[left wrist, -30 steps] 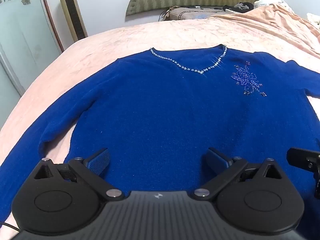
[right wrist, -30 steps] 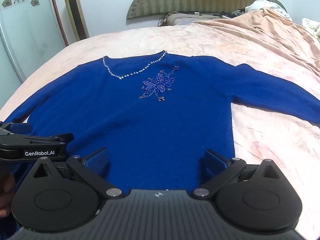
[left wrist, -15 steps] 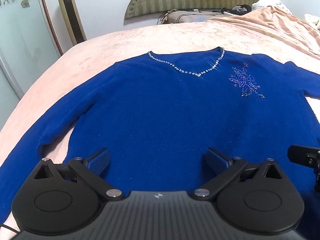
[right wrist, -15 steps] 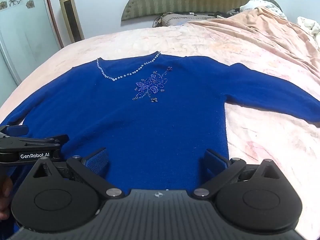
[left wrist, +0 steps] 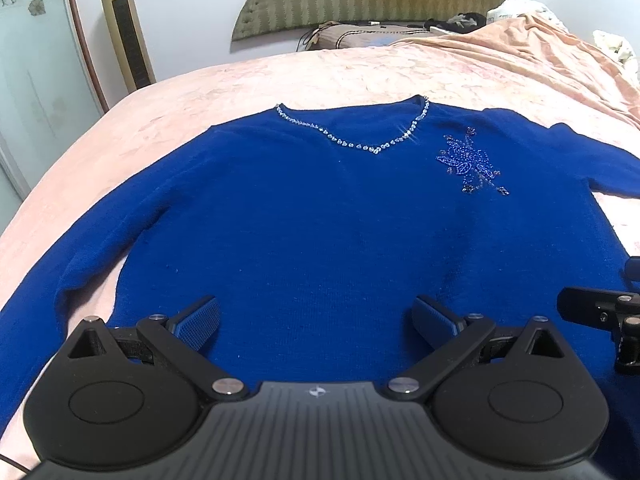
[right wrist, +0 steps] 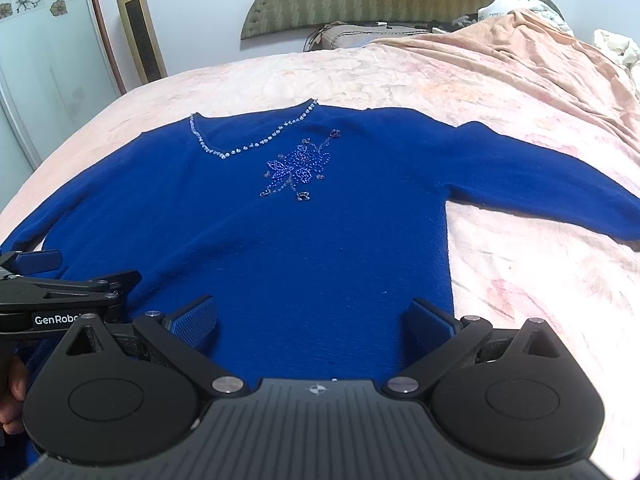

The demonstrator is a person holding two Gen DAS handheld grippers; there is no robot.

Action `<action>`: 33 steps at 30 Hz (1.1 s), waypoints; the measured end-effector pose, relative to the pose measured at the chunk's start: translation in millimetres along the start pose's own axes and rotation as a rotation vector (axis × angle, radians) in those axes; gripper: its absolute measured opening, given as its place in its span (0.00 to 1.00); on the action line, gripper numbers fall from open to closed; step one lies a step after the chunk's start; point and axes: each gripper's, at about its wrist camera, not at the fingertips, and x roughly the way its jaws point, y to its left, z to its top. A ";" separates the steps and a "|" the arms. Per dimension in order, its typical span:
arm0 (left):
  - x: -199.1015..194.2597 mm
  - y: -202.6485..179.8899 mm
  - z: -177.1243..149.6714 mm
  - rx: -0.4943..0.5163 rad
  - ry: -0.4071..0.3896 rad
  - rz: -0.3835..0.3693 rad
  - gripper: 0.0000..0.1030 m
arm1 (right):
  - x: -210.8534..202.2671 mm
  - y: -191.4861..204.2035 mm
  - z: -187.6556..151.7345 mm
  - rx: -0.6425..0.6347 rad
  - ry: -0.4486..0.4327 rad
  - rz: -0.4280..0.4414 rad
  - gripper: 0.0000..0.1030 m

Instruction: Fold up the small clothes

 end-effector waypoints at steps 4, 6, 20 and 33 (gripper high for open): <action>4.0 2.0 3.2 -0.007 -0.052 0.044 1.00 | 1.0 0.7 0.5 -0.008 -0.020 0.001 1.00; 13.3 2.6 2.9 -0.007 -0.058 0.083 1.00 | 2.5 0.8 1.2 -0.005 -0.031 -0.001 1.00; 34.2 14.5 -12.9 -0.111 -0.109 0.047 1.00 | 19.5 2.0 -3.0 -0.036 -0.037 -0.029 1.00; 29.8 19.9 -19.4 -0.132 -0.109 0.028 1.00 | 25.3 4.7 -13.1 -0.052 -0.091 -0.062 1.00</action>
